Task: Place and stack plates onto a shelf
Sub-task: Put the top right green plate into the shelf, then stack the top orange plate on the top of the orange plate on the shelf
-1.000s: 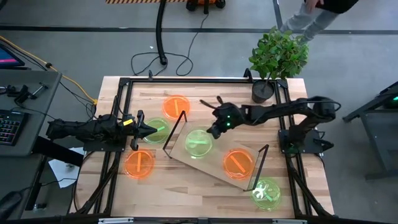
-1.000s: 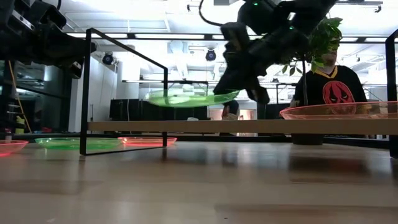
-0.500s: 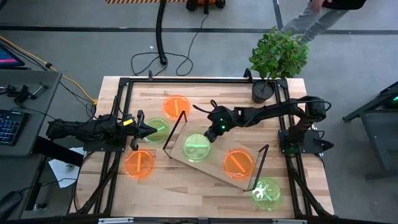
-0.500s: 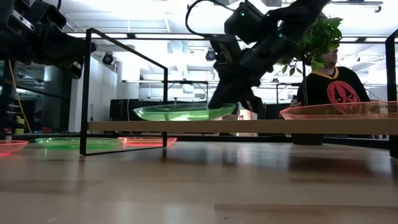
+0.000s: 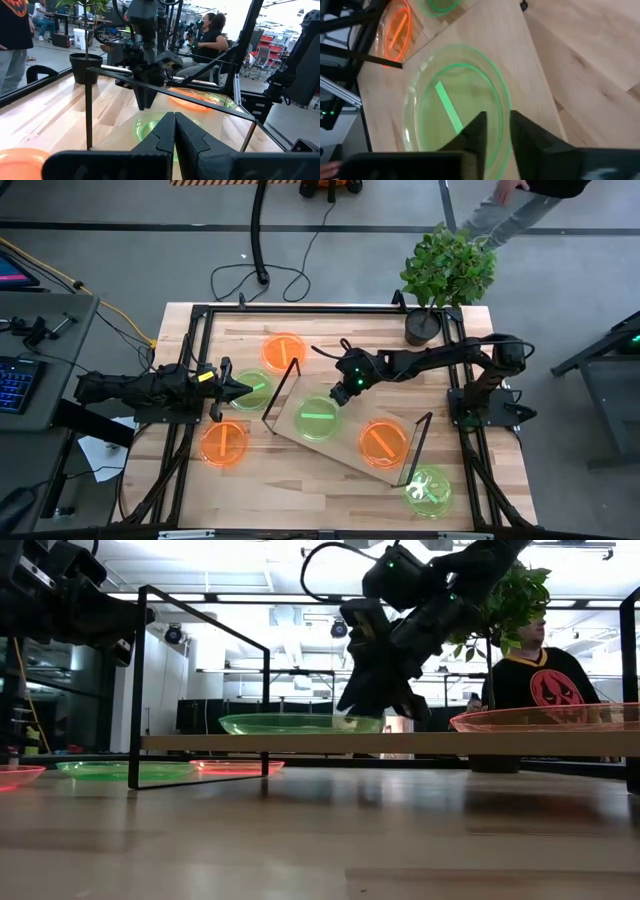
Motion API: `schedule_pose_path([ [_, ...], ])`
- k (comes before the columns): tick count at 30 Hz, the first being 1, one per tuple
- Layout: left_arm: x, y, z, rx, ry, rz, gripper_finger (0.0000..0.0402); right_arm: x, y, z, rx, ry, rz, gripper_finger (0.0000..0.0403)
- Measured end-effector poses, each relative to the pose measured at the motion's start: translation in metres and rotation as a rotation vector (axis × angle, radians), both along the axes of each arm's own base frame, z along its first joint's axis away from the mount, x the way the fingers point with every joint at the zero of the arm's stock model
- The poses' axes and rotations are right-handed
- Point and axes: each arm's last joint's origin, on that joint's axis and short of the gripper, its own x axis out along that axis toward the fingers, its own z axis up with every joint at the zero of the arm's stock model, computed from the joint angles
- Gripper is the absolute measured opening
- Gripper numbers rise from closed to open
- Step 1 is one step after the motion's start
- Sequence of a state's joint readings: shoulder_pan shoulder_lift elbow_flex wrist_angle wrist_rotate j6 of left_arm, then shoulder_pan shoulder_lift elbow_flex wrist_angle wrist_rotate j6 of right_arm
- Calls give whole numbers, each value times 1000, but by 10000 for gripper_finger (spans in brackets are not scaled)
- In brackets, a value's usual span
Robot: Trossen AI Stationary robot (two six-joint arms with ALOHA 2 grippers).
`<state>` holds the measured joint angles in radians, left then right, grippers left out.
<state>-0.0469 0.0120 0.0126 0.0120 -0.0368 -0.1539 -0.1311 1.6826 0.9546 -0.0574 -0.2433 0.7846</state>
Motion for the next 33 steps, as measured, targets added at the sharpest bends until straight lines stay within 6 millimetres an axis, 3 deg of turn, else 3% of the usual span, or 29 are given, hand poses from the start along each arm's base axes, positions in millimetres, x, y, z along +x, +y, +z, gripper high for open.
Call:
schedule_pose_path([
  [5,0,0,0,0,0,0,1,-12,-10,12,-36,24,3,145],
  [9,0,0,0,0,0,0,1,-34,-20,31,-72,69,1,171],
  [16,0,0,0,0,0,0,1,-71,-24,67,-222,86,-11,174],
  [27,0,0,4,17,-45,2,1,-107,-15,122,-352,-134,-63,174],
  [30,-1,0,10,0,-100,2,1,-121,-9,129,-368,-161,-56,174],
  [33,-2,0,18,-8,-186,1,1,-137,-1,122,-342,-176,-72,174],
])
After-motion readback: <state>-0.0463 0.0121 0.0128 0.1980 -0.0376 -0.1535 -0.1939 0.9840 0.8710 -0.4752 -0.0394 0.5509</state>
